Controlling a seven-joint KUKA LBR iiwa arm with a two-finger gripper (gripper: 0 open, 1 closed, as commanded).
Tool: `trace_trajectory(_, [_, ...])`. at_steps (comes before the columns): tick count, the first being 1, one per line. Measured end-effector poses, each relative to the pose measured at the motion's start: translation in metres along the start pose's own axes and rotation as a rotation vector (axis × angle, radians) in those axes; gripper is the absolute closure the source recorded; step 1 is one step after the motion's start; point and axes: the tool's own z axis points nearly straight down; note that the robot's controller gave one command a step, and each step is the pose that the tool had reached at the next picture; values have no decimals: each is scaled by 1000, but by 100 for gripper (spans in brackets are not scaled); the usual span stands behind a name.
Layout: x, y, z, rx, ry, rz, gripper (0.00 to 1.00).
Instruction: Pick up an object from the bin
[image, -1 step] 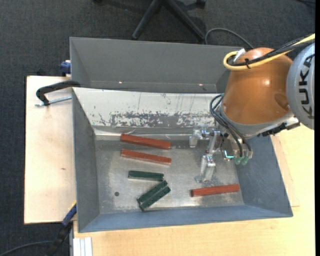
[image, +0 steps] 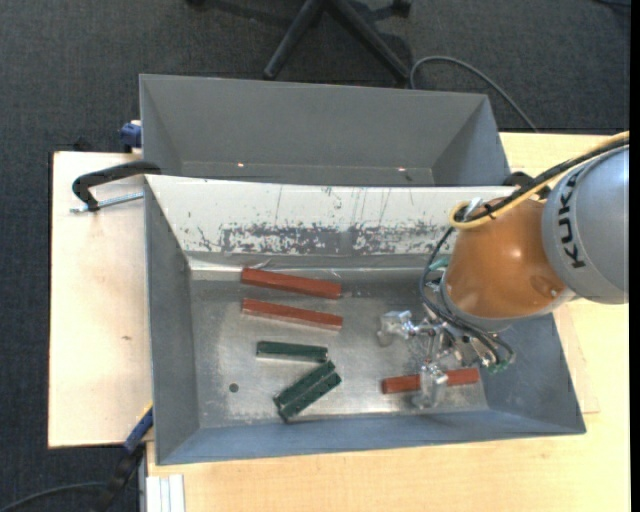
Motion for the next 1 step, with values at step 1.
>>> trace_trajectory(1, [19, -68, -34, 5, -11, 203, 0])
